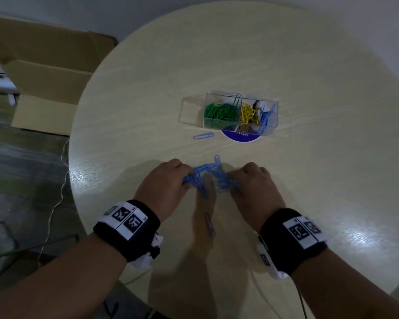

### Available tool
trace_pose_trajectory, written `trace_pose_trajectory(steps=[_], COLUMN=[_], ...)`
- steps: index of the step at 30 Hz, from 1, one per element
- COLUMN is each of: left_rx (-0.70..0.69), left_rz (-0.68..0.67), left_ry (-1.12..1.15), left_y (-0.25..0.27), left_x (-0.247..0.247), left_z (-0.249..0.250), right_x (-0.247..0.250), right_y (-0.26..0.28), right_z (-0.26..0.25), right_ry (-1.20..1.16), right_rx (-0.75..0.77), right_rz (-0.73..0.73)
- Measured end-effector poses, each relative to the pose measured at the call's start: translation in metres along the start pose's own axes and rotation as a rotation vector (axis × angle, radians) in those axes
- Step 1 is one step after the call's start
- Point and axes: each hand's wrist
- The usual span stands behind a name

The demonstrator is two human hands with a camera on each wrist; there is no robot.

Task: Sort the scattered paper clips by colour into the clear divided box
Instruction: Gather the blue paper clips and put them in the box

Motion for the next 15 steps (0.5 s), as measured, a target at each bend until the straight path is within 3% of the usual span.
trace_pose_trajectory(steps=[5, 11, 15], left_rx=[0.039, 0.047, 0.081], left_rz=[0.015, -0.014, -0.064], left_ry=[0.038, 0.033, -0.265], left_y=[0.01, 0.018, 0.023], left_x=[-0.006, -0.009, -0.006], left_z=[-0.003, -0.005, 0.01], right_x=[0.002, 0.001, -0.002], right_y=[0.007, 0.011, 0.016], right_z=[0.008, 0.009, 0.012], right_ry=[-0.128, -0.063, 0.012], right_rx=[-0.027, -0.036, 0.007], right_rz=[0.029, -0.033, -0.07])
Point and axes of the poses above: each hand's wrist, its own y-axis away from the middle knuckle, its own x-axis out of the back of the hand, z = x × y, and after that the axes turned 6 degrees about -z, right-handed
